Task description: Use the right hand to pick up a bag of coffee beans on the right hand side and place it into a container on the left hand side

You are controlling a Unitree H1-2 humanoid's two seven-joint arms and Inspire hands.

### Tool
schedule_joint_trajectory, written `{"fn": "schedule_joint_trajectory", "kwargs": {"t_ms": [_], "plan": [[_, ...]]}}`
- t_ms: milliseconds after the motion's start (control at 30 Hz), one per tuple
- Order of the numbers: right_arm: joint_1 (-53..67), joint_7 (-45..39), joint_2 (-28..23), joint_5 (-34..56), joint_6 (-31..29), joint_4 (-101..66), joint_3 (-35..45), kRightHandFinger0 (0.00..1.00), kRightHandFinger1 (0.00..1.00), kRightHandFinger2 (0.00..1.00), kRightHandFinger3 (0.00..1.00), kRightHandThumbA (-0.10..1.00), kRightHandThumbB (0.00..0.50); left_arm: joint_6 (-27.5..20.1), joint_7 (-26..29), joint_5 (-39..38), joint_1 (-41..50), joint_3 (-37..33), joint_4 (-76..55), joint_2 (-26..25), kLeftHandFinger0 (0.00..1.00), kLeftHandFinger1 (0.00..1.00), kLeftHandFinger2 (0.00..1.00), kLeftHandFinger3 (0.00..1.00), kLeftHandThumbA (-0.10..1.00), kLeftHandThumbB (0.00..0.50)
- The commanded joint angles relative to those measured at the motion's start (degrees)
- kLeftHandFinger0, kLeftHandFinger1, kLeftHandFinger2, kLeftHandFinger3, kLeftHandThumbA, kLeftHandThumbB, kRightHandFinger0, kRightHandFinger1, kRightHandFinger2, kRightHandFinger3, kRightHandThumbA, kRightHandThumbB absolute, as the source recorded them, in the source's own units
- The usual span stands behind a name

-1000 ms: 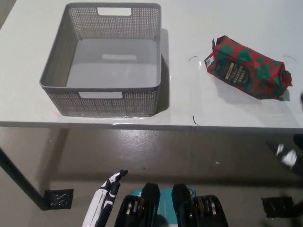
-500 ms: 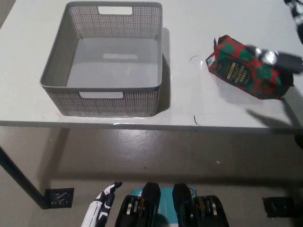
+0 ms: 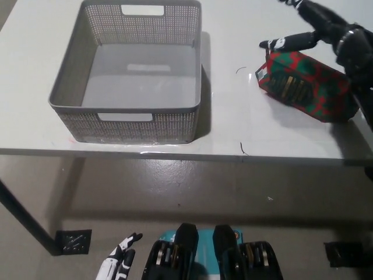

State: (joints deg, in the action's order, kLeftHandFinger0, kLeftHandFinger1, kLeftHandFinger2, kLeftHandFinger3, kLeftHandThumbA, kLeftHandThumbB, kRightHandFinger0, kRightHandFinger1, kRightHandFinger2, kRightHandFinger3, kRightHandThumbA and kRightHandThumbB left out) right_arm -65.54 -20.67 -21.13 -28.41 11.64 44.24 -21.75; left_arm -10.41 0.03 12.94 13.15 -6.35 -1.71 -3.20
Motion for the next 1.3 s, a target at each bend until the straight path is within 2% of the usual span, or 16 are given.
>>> {"fn": "schedule_joint_trajectory", "kwargs": {"t_ms": [0,200,367,700,833,1000,1267], "plan": [[-6.0,-1.1,-0.4,-1.1,-1.5,6.6,-1.2,1.00,1.00,1.00,1.00,0.83,0.500,-4.1,2.0,1.3,1.0,0.7,-2.1,-0.5,1.00,1.00,1.00,1.00,1.00,0.206],[-7.3,-0.8,-0.9,-1.8,-2.4,13.5,-3.7,1.00,1.00,1.00,1.00,0.88,0.500,-3.8,2.0,1.4,1.3,0.9,-2.6,-0.5,1.00,1.00,1.00,1.00,1.00,0.221],[-8.3,0.6,-0.5,-2.2,-3.7,21.1,-5.5,1.00,1.00,1.00,1.00,0.87,0.500,-4.0,2.0,1.4,1.9,0.9,-2.6,-0.5,1.00,1.00,1.00,1.00,1.00,0.221],[-10.3,1.1,-1.9,-2.3,-5.7,23.9,-6.1,1.00,1.00,1.00,1.00,0.87,0.500,-4.0,1.8,1.0,1.8,1.7,-2.5,-0.6,1.00,1.00,1.00,1.00,1.00,0.222],[-9.2,0.8,-1.9,-2.5,-7.0,24.6,-6.9,1.00,1.00,1.00,1.00,0.92,0.500,-4.4,1.8,1.0,2.0,2.0,-2.2,-0.7,1.00,1.00,1.00,1.00,1.00,0.228],[-7.6,0.0,-0.6,-0.1,-8.6,27.0,-5.1,1.00,1.00,1.00,1.00,0.82,0.500,-4.8,1.6,1.2,1.6,2.1,-2.2,-0.9,1.00,1.00,1.00,1.00,1.00,0.227],[-4.7,-0.4,2.8,-0.7,-9.4,31.4,-5.6,1.00,1.00,1.00,1.00,0.79,0.500,-4.7,1.1,0.2,0.9,2.4,-2.4,-1.3,1.00,1.00,1.00,1.00,1.00,0.219]]}}
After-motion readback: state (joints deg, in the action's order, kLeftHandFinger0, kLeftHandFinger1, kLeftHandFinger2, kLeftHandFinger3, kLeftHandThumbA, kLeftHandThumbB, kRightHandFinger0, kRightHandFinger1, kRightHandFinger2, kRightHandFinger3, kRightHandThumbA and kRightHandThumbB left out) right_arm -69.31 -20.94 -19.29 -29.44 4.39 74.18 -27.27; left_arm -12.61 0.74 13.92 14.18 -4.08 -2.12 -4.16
